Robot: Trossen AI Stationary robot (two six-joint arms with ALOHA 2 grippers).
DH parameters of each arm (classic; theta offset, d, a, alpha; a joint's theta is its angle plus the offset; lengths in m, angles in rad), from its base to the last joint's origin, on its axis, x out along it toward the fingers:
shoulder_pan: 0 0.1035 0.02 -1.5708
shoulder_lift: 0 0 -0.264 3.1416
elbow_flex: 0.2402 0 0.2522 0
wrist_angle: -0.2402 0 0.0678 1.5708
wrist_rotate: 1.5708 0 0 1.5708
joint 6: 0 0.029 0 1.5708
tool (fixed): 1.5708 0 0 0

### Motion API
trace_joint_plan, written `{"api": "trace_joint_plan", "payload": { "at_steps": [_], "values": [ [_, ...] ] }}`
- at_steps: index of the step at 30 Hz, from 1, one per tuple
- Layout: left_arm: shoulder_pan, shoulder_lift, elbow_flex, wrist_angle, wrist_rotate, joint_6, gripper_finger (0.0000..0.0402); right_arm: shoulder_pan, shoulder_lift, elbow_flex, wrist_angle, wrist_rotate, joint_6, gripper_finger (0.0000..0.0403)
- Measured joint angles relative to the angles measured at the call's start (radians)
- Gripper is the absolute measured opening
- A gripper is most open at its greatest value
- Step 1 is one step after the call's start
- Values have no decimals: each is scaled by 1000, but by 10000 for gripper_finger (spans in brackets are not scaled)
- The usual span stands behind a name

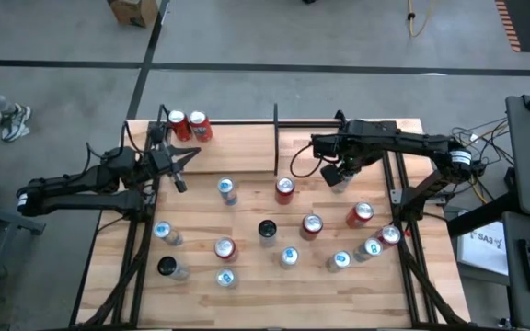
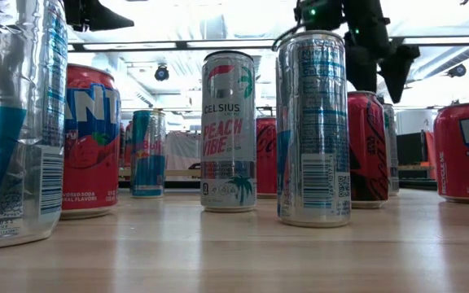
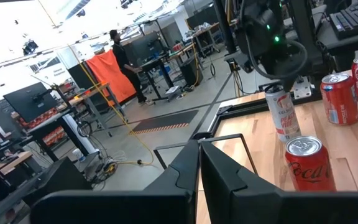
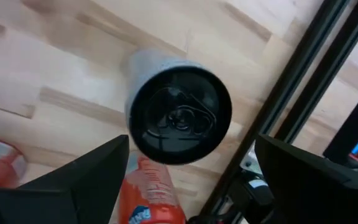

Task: Place canned beverage on shelf
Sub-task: Put the white/pink soda can on the shelf

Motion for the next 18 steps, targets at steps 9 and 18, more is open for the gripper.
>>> {"api": "trace_joint_plan", "payload": {
  "at_steps": [9,18],
  "values": [
    [0,0,0,7,0,0,0,0,0,-56,66,-1,-27,333],
    [0,0,0,7,0,0,0,-11,7,-106,173,0,-36,331]
  ]
}}
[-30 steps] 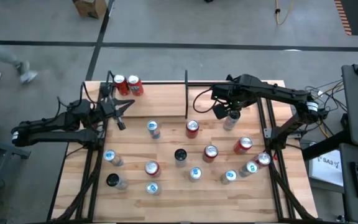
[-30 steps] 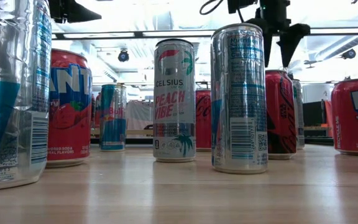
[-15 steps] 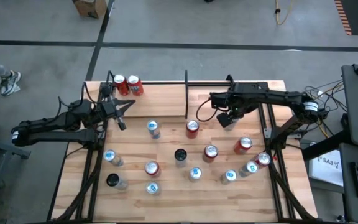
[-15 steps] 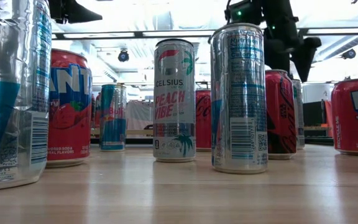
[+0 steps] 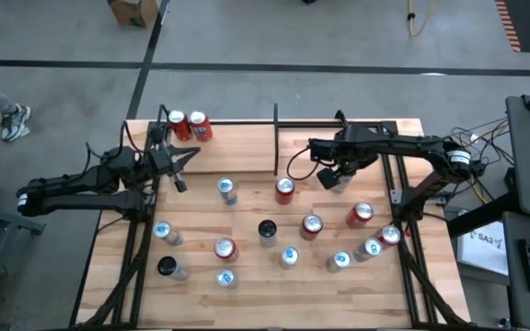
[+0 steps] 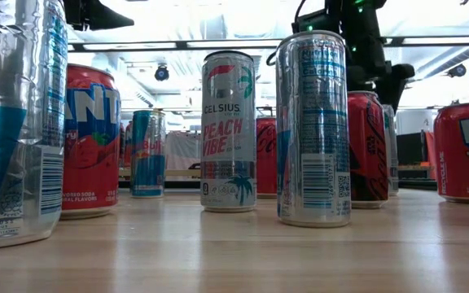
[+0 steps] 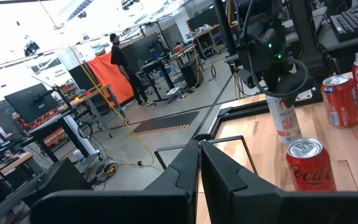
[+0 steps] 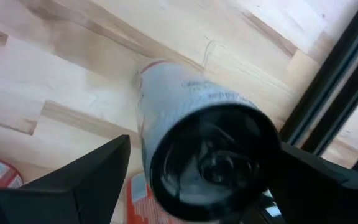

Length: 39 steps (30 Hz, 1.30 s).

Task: Place canned beverage on shelf
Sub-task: Put the white/pink soda can on the shelf

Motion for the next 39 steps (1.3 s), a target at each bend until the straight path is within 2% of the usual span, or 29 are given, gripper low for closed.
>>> {"api": "trace_joint_plan", "payload": {
  "at_steps": [5,11,24,30,39],
  "values": [
    [0,0,0,0,0,0,0,0,0,-16,15,1,8,316],
    [0,0,0,13,0,-1,0,1,-1,-18,23,-1,27,253],
    [0,58,0,63,0,-15,0,1,-11,7,33,30,11,253],
    [0,107,0,77,0,-48,0,1,-62,52,28,31,-25,253],
    [0,214,0,176,1,-129,0,7,-194,144,58,107,-92,253]
  ]
}}
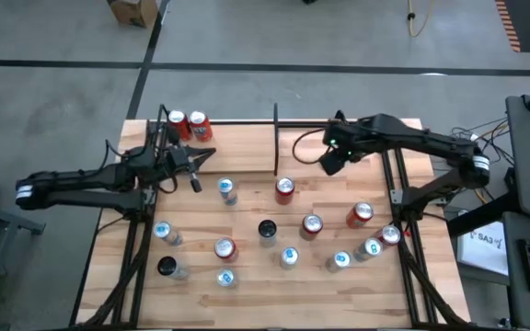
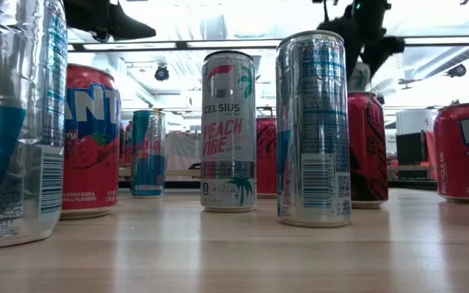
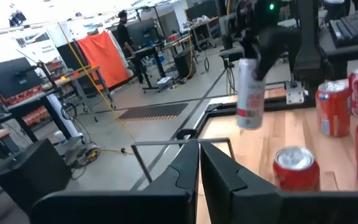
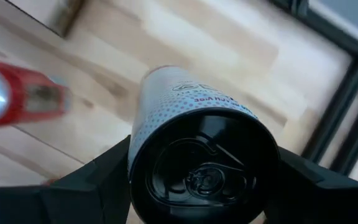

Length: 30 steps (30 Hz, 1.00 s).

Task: Place canned beverage on shelf
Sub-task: Put the white/pink soda can on the shelf

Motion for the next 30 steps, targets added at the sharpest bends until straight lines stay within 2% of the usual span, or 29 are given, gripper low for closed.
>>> {"api": "trace_joint_plan", "payload": {
  "at_steps": [10,15,18,23,27,30],
  "values": [
    [-7,162,0,260,1,-68,12,30,-150,37,240,-17,-113,253],
    [-39,234,0,359,15,-65,34,91,-154,37,368,-91,-167,253],
    [-62,281,23,383,28,-60,55,121,-134,36,417,-97,-185,253],
    [-86,376,106,351,29,-58,104,145,-76,36,460,-91,-206,253],
    [-87,453,200,223,27,-55,152,147,-15,45,472,-116,-211,253],
    [-87,516,277,93,-15,-51,188,147,36,72,474,-140,-229,253]
  ]
}}
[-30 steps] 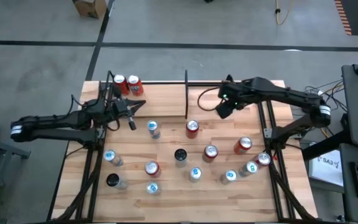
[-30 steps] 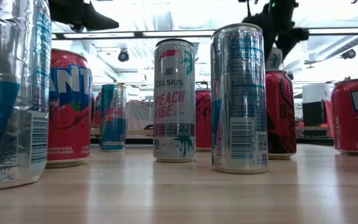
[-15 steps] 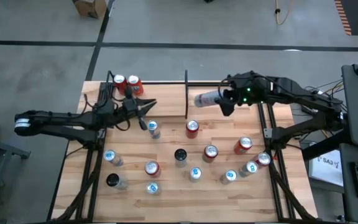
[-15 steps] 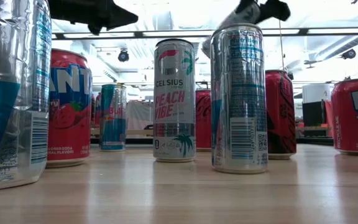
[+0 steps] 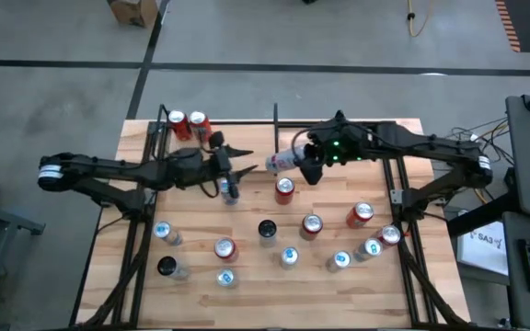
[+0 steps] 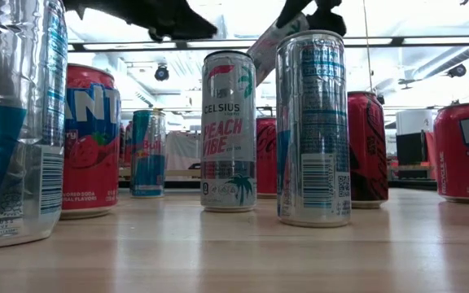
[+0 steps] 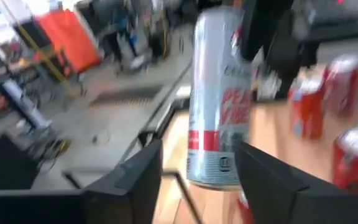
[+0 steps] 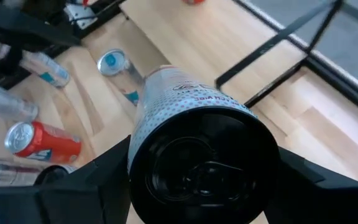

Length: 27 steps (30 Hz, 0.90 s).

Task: Place canned beverage on shelf
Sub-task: Put the white/pink soda can on the shelf

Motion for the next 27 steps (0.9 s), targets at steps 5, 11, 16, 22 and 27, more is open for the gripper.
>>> {"api": "trace_joint_plan", "payload": {
  "at_steps": [5,11,16,22,27],
  "values": [
    [0,98,108,-141,-35,5,232,0,91,68,-8,-2,2,253],
    [0,151,137,-155,-35,18,247,0,198,168,-26,7,10,253],
    [0,151,135,-162,-41,7,248,0,287,266,-61,28,-6,253],
    [3,152,134,-162,-78,-34,248,0,373,391,-126,40,-30,253],
    [3,152,133,-171,-114,-47,256,-2,424,467,-158,48,-59,253]
  ]
}}
